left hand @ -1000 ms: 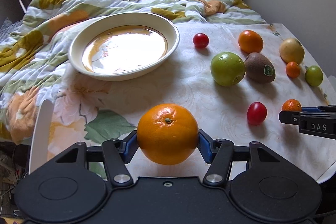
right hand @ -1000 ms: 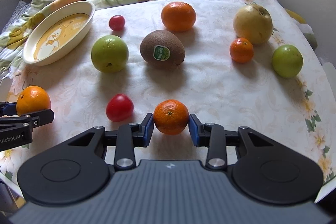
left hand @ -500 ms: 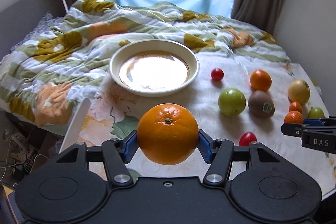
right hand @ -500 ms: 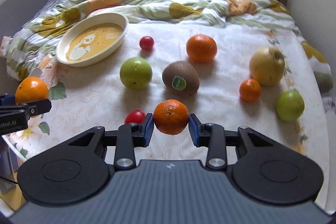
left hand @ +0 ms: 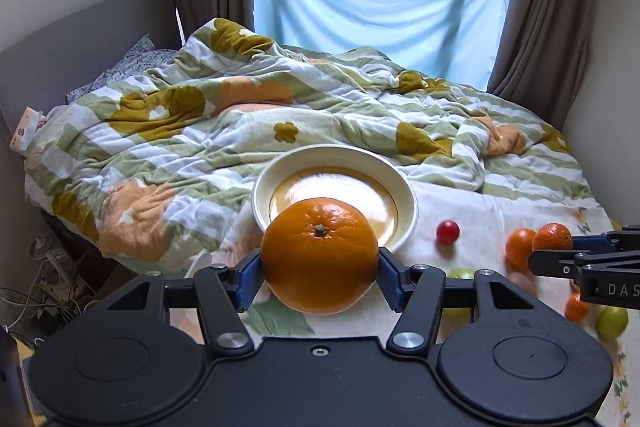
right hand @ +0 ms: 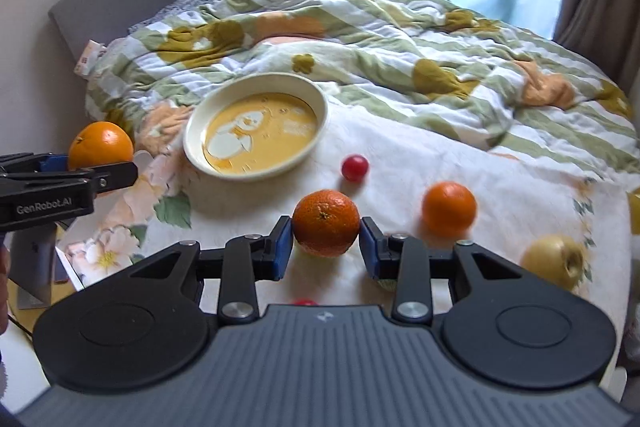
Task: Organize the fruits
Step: 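Carry both fruits to the white bowl and open both tools to release them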
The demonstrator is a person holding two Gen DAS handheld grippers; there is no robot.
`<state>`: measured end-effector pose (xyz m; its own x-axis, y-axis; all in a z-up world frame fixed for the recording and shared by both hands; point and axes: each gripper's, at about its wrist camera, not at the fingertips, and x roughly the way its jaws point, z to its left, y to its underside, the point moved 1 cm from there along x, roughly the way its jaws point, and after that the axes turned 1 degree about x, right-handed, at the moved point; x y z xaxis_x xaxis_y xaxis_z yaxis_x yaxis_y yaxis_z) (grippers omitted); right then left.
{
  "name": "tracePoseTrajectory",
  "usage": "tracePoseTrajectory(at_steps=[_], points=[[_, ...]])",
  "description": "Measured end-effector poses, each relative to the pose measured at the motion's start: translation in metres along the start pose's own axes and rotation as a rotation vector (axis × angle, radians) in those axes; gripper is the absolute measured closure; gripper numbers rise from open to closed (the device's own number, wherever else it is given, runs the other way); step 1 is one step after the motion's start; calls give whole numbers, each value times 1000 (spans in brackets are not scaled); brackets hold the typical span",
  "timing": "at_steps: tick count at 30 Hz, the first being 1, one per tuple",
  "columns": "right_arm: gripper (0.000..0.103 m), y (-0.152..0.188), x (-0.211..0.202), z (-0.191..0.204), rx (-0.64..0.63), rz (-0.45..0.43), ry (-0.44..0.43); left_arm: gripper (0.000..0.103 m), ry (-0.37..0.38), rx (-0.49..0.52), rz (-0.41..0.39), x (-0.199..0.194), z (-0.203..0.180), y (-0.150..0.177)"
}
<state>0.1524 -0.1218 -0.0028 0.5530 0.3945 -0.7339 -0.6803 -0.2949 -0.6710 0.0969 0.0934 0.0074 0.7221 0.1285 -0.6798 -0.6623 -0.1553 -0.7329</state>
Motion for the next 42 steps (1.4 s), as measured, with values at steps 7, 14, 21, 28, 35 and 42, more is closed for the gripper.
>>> tracePoseTrajectory(at_steps=[7, 14, 21, 28, 35, 42], points=[[52, -54, 36, 11, -37, -3, -24, 40, 13, 25, 29, 54, 8, -36], [52, -94, 87, 18, -49, 16, -21, 40, 38, 49, 91, 117, 12, -65], [52, -122, 134, 16, -6, 49, -21, 40, 58, 94, 150, 173, 14, -80], [52, -134, 165, 8, 32, 80, 7, 40, 57, 176, 197, 215, 6, -80], [52, -136, 179, -2, 70, 102, 34, 39, 70, 268, 208, 233, -6, -72], [52, -141, 184, 0, 74, 105, 44, 1, 63, 296, 137, 218, -2, -77]])
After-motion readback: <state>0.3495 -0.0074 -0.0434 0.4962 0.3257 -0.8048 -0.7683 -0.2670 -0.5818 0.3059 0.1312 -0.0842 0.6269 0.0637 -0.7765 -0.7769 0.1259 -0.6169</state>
